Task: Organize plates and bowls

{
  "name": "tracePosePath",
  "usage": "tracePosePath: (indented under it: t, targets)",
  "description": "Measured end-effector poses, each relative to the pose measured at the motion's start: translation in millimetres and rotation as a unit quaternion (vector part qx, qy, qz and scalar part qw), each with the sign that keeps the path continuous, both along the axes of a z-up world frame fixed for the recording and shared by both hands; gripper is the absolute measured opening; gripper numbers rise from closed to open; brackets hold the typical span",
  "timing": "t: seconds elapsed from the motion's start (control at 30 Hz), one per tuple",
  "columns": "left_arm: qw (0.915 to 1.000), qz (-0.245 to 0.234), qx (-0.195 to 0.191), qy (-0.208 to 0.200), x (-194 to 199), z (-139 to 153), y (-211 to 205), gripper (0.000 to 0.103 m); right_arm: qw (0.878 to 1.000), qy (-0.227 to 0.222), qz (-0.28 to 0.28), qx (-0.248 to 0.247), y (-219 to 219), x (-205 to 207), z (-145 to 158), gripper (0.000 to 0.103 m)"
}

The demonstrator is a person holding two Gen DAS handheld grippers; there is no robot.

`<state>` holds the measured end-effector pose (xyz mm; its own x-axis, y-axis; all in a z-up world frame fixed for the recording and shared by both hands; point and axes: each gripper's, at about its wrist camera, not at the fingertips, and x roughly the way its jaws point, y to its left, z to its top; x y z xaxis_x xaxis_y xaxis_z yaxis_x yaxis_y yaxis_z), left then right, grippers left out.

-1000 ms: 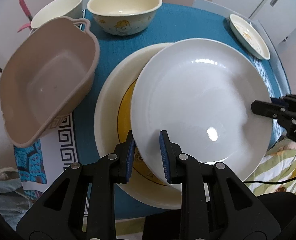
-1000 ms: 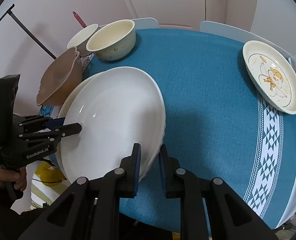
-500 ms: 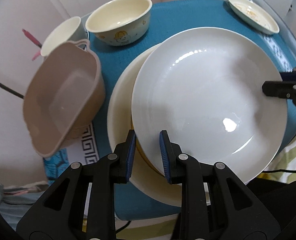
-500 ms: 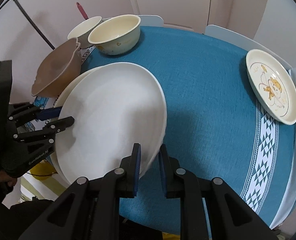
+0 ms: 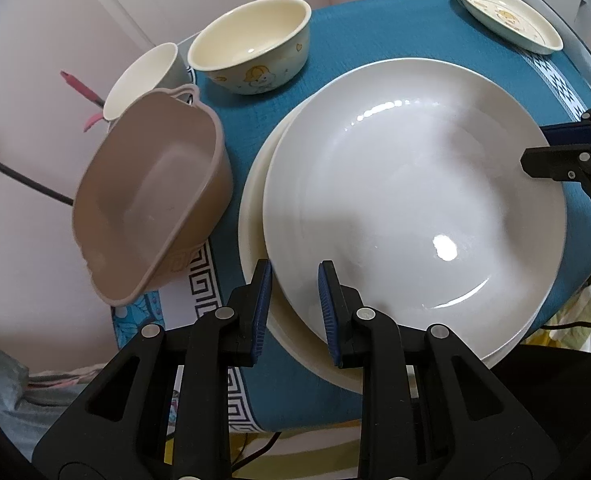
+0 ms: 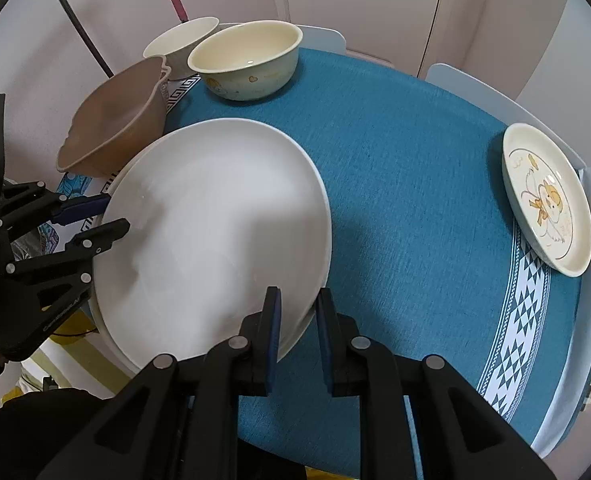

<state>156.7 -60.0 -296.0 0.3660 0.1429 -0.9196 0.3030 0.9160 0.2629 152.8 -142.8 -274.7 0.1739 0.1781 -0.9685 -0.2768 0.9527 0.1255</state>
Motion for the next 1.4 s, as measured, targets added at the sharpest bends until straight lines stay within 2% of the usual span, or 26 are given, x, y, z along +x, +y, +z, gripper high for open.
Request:
tracePosePath:
  t: [0.3, 0.63, 0.73, 0.9, 0.97, 1.0, 1.03, 1.07, 1.1, 1.13, 1.17, 1.23, 1.4]
  targets:
    - [0.9999, 0.003, 0.009, -0.005, -2.6, 2.4, 6.9, 0.022, 1.000, -0.005, 0.008, -0.001, 4.4, 1.8, 0.5, 0.016]
    - [0.9999, 0.010, -0.013, 0.003, 2.7, 7.9, 14.5, 0.021, 1.000, -0.010, -0.002, 0.009, 0.9, 3.4, 6.1, 0.016]
    - [0.9997, 0.014, -0.020, -0.009, 2.6, 23.1, 15.7, 0.021, 0.999, -0.026, -0.017, 0.020, -5.1, 4.6, 18.4, 0.016]
    - [0.9977, 0.013, -0.054, -0.038, 9.6, 62.3, 14.0, 0.022, 0.996, -0.050, -0.059, 0.045, -24.2, 4.7, 43.5, 0.016]
    - [0.9961, 0.007, -0.071, -0.051, 14.3, 78.0, 10.4, 0.034, 0.994, -0.057, -0.081, 0.055, -34.1, 3.3, 52.9, 0.016]
    - [0.9949, 0.002, -0.082, -0.059, 16.8, 87.3, 6.5, 0.060, 0.992, -0.061, -0.095, 0.061, -40.9, 2.4, 58.3, 0.016]
    - [0.9933, -0.005, -0.093, -0.069, 20.4, 95.5, 3.2, 0.091, 0.989, -0.066, -0.110, 0.067, -48.2, 1.2, 63.9, 0.020]
    - [0.9908, -0.015, -0.106, -0.083, 23.1, 104.8, -1.4, 0.101, 0.987, -0.073, -0.126, 0.073, -55.9, -0.3, 69.7, 0.027]
    - [0.9877, -0.026, -0.121, -0.096, 25.3, 113.2, -5.8, 0.103, 0.984, -0.080, -0.140, 0.078, -63.0, -2.9, 75.6, 0.054]
    - [0.9850, -0.042, -0.134, -0.101, 29.5, 120.7, -12.4, 0.103, 0.981, -0.090, -0.153, 0.082, -70.0, -6.7, 81.5, 0.089]
    - [0.9837, -0.055, -0.139, -0.099, 35.7, 125.6, -19.5, 0.103, 0.977, -0.102, -0.167, 0.083, -76.0, -9.7, 87.3, 0.099]
    - [0.9812, -0.077, -0.148, -0.096, 47.7, 133.9, -31.1, 0.103, 0.972, -0.113, -0.190, 0.078, -86.9, -13.9, 96.0, 0.102]
    - [0.9633, -0.147, -0.206, -0.091, 82.9, 163.8, -69.7, 0.103, 0.956, -0.125, -0.262, 0.050, -129.1, -27.2, 120.3, 0.102]
